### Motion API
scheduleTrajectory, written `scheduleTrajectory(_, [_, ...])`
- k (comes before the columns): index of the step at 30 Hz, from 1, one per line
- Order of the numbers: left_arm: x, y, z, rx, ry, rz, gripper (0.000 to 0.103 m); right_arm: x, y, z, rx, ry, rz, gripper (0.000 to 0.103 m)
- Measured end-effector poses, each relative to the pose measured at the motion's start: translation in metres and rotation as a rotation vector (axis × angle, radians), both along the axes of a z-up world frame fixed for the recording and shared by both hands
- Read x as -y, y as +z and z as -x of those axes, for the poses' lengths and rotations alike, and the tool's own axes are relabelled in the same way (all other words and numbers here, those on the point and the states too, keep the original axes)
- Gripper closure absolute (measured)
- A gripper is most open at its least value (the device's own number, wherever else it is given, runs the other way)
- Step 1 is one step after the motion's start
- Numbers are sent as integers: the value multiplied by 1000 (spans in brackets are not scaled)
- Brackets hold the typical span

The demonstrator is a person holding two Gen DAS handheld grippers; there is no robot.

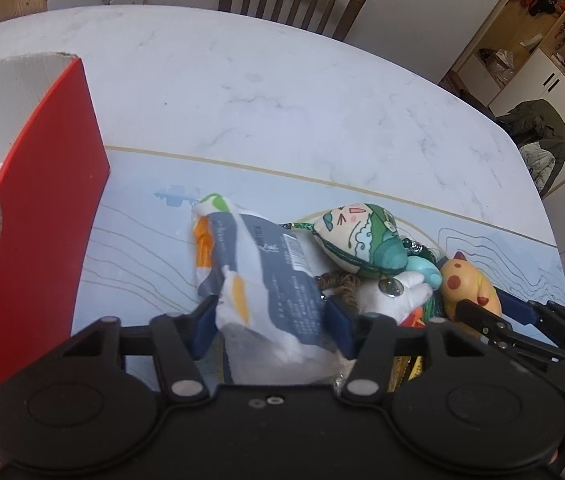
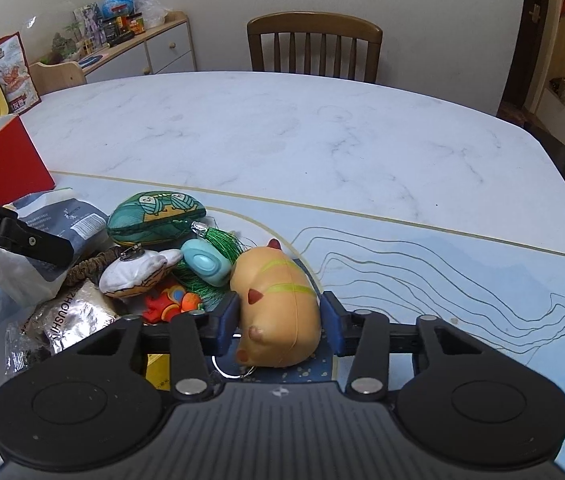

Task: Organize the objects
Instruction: 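Grasp the yellow plush toy with the right tool while the left grasps the grey snack bag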

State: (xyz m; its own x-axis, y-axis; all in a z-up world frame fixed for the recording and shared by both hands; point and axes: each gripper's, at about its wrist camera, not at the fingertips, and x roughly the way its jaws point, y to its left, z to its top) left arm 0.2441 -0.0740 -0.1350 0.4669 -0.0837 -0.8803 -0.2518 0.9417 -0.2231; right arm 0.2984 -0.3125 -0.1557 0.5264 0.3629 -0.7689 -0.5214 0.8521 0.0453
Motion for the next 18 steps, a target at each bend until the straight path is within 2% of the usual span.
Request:
scheduleTrajectory(7, [0,11,7,40,-6,-22,63,0,7,5,9,-12,-5,62])
scheduleTrajectory(12, [-4,23,17,64,-3,-11,68,5,22,14,20,-27,-25,63])
scheduleTrajectory(18, [-11,48,37,113,-16,13,68,7,49,32,34,-26,-60,63])
